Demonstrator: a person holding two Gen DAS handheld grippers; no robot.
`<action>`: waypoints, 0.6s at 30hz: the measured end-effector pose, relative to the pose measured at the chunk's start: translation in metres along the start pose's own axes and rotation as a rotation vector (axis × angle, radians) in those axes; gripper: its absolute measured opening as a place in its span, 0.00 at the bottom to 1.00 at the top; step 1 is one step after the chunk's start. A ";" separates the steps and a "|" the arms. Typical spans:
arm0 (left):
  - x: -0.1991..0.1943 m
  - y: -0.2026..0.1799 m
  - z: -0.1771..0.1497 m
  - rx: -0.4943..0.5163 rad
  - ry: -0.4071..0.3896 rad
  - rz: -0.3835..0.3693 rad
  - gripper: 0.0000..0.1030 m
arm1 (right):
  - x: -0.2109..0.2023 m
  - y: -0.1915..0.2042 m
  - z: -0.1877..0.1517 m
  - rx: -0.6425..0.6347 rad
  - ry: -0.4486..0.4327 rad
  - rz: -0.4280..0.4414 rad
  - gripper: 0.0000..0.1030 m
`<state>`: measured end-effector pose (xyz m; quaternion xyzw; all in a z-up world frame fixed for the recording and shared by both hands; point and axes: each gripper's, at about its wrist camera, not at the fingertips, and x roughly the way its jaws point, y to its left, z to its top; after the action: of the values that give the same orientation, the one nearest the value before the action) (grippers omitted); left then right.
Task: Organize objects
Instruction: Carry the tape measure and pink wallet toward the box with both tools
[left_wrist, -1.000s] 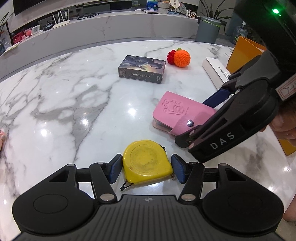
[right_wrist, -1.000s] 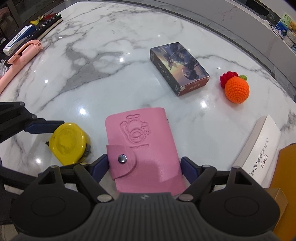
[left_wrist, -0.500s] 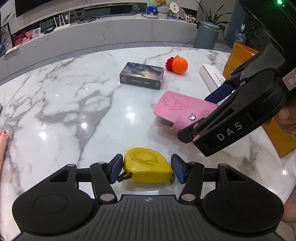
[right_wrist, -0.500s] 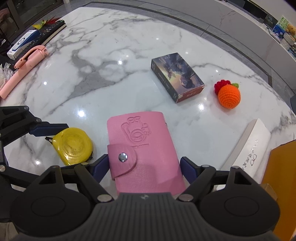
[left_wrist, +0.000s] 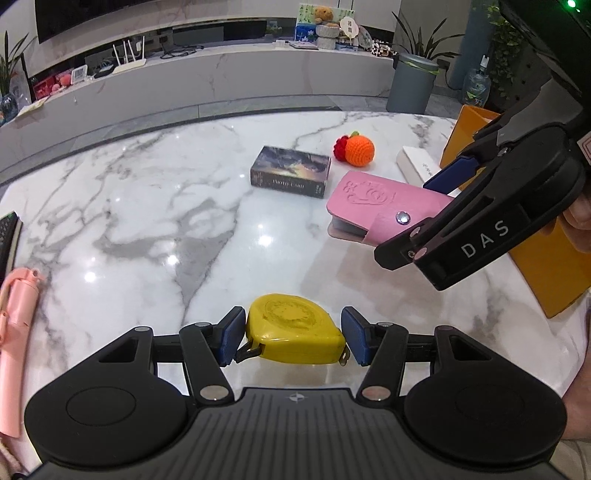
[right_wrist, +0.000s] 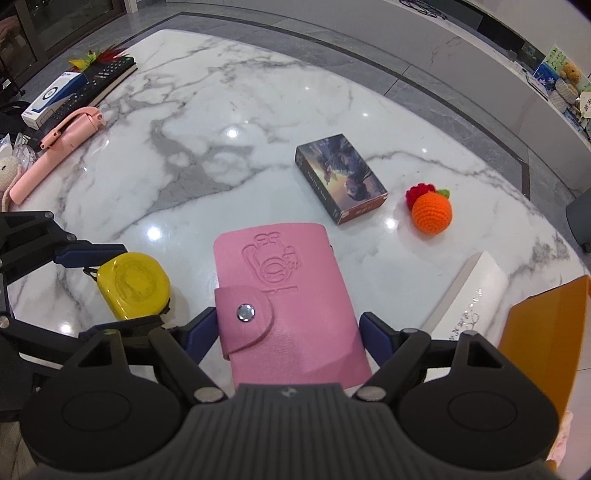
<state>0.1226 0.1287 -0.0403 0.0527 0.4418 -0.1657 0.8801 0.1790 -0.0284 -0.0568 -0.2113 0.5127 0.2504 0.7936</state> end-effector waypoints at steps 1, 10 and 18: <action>-0.003 -0.001 0.002 0.003 -0.004 0.002 0.64 | -0.003 0.000 0.000 -0.002 -0.004 -0.002 0.80; -0.026 -0.017 0.018 0.039 -0.024 0.024 0.64 | -0.038 -0.002 0.000 0.000 -0.051 -0.001 0.80; -0.042 -0.044 0.043 0.051 -0.056 0.019 0.64 | -0.075 -0.018 -0.002 0.006 -0.103 -0.010 0.80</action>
<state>0.1172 0.0868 0.0212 0.0747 0.4122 -0.1700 0.8920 0.1630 -0.0574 0.0128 -0.1985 0.4707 0.2554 0.8208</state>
